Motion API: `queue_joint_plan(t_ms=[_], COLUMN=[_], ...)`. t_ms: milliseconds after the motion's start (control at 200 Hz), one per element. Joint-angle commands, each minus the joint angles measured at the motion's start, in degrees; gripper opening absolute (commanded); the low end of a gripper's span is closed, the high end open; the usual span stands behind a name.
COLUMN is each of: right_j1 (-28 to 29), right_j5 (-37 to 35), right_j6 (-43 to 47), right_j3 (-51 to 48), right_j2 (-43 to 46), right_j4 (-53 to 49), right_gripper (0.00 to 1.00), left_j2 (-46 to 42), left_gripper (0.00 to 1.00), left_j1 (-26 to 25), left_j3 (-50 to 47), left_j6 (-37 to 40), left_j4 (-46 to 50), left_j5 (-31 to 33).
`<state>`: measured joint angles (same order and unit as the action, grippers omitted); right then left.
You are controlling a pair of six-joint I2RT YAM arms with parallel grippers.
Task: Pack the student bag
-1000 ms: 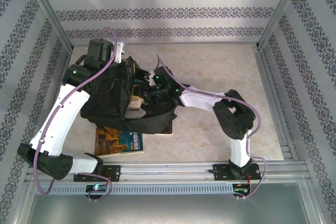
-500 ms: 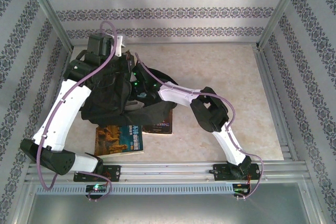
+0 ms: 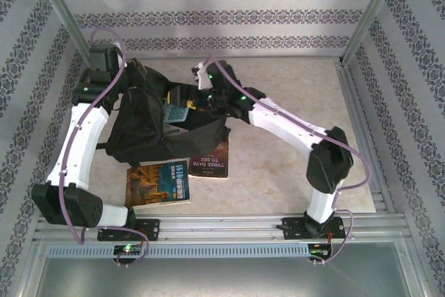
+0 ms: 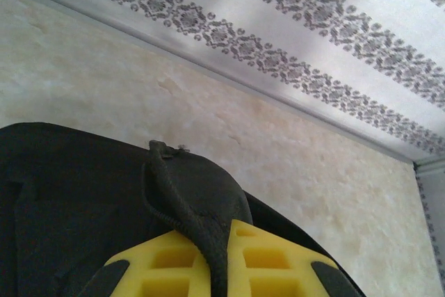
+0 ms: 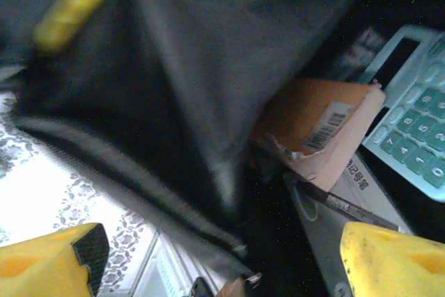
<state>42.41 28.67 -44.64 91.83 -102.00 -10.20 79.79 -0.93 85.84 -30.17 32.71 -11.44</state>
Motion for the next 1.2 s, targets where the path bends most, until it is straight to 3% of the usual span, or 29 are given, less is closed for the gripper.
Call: queue_joint_plan(t_ms=[0, 140, 355, 450, 585, 660, 749, 854, 1044, 1194], right_j1=[-1.1, -2.1, -5.7, -6.6, -7.1, -7.6, -8.2, -9.0, -10.1, -10.7], right_j5=[-3.7, -5.1, -5.8, -5.5, -5.6, -5.7, -5.4, -4.9, -3.7, 0.2], right_j6=[6.5, 8.3, 6.5, 6.6, 7.9, 8.2, 8.3, 8.2, 7.5, 5.1], right_j3=[-0.6, -2.4, -11.6, -15.1, -18.3, -20.3, -22.6, -25.2, -29.7, -31.6], right_j2=[2.9, 5.1, 9.2, 9.2, 7.8, 6.9, 6.2, 5.7, 4.0, 0.9], right_j4=[-6.6, -9.4, -8.9, -9.7, -11.9, -12.5, -12.9, -12.6, -10.0, -6.5], right_gripper=[0.86, 0.86, 0.84, 0.82, 0.82, 0.81, 0.8, 0.78, 0.68, 0.59], left_j2=[1.3, 3.5, 5.8, 7.0, 11.2, 12.9, 11.3, 5.6, -4.3, -9.8], left_gripper=[0.0, 0.0, 0.0, 0.0, 0.1, 0.21, 0.42, 0.52, 0.53, 0.46], left_j1=[2.5, 4.2, 4.6, 4.6, 4.0, 2.7, 1.2, -1.0, -6.9, -13.9], left_j3=[4.6, 7.1, 11.4, 11.3, 10.7, 9.4, 5.1, -0.6, -12.3, -27.9], left_j6=[-1.0, -0.9, 4.0, 4.2, 2.9, 2.4, 0.8, 0.5, -0.1, -1.8], left_j4=[-9.1, -9.7, -7.9, -8.2, -6.4, -5.2, -6.1, -6.9, -5.6, -7.9], left_j5=[3.8, 3.4, 8.0, 6.5, -0.7, -4.8, -8.5, -9.4, -11.9, -11.6])
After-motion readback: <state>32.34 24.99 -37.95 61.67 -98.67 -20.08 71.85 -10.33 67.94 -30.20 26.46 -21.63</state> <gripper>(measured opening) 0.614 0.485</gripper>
